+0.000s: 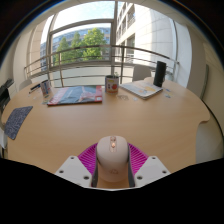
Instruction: Arrange mouse
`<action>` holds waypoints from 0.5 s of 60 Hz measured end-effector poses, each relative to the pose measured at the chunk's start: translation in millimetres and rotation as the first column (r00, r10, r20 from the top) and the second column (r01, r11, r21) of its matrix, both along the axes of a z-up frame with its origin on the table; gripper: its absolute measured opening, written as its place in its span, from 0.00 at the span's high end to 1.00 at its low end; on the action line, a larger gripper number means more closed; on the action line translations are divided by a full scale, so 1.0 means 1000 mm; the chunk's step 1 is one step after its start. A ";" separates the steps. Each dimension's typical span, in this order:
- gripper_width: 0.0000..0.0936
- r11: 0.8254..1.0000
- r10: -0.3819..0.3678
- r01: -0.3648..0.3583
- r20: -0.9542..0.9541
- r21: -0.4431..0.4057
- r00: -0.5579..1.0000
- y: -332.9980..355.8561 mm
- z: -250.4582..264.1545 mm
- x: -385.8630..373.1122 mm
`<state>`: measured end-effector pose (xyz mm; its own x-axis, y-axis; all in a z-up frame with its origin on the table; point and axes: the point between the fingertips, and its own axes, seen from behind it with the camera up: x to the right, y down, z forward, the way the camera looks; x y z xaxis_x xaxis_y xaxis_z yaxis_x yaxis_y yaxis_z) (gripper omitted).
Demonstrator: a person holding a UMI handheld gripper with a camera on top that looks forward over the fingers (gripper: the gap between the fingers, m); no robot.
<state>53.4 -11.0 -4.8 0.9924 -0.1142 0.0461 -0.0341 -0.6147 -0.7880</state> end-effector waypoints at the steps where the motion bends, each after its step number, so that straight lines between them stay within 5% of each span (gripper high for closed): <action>1: 0.56 1.000 -0.010 0.010 0.004 0.006 1.000 0.000 0.005 -0.001; 10: 0.56 0.989 -0.082 0.077 0.040 0.130 0.996 0.008 0.087 -0.023; 19: 0.56 0.942 -0.114 0.098 0.034 0.321 0.993 0.026 0.215 -0.087; 30: 0.56 0.887 0.014 -0.019 0.016 0.462 1.000 0.061 0.310 -0.242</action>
<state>-188.1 50.1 304.9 0.9940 -0.1091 0.0038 -0.0161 -0.1810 -0.9834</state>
